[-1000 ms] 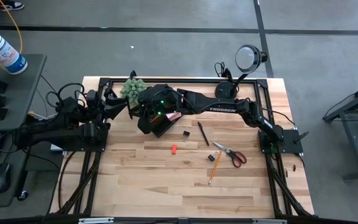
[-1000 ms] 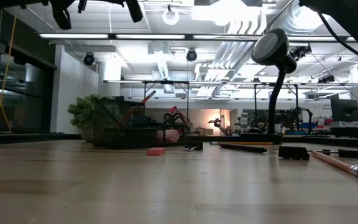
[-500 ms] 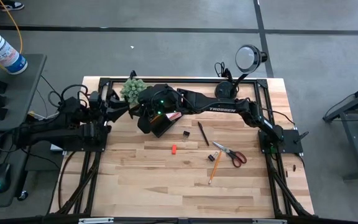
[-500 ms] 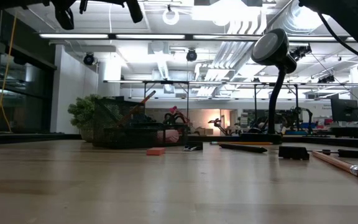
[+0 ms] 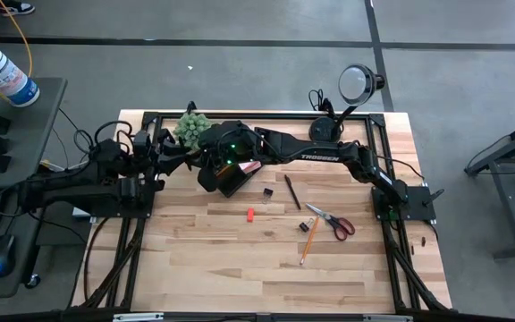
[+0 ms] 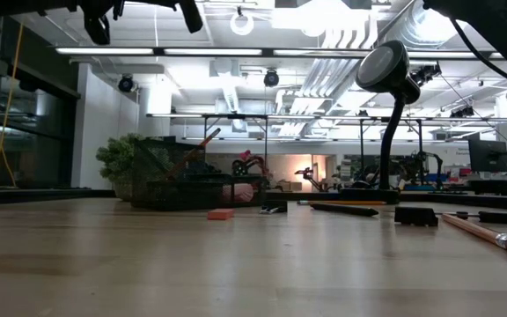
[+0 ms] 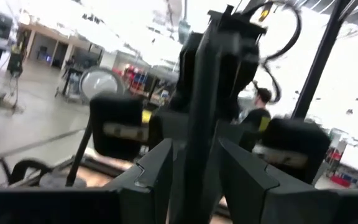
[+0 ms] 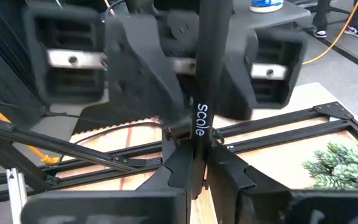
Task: Pick and place office supplies into organizer
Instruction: Put the bottom black pen into the black desk organizer
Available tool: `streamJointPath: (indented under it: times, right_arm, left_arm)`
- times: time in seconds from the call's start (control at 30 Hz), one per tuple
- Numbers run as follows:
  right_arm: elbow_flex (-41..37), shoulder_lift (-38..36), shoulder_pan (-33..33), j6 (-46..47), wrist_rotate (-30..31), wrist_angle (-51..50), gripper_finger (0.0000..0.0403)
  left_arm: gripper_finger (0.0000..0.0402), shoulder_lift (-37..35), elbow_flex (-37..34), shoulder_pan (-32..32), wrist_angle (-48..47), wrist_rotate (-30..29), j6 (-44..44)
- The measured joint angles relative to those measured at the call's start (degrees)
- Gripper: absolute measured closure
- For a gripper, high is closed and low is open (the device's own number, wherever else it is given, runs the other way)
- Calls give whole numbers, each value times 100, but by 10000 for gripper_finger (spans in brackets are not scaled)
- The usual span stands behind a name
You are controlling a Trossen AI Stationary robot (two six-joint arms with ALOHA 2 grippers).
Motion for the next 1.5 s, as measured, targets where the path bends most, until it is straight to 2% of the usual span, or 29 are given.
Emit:
streamJointPath:
  times: [0.13, 0.7, 0.83, 1.17, 1.33, 1.5]
  right_arm:
    - [0, 0, 0, -4, 49, -17, 377]
    - [0, 2, 0, 11, 33, -16, 378]
    - [0, 2, 0, 13, 31, -16, 376]
    - [0, 2, 0, 22, 32, -21, 376]
    - [0, 2, -4, 16, -56, -14, 377]
    - [0, 2, -2, -6, -38, -34, 343]
  left_arm:
    - [289, -4, 0, 0, 255, 15, 141]
    - [292, 0, 0, 0, 203, -90, 244]
    - [311, 0, 0, 0, 203, -133, 261]
    - [391, -2, 0, 2, 200, -150, 412]
    - [378, -2, 0, 2, 201, -177, 457]
    - [372, 0, 0, 0, 199, -180, 567]
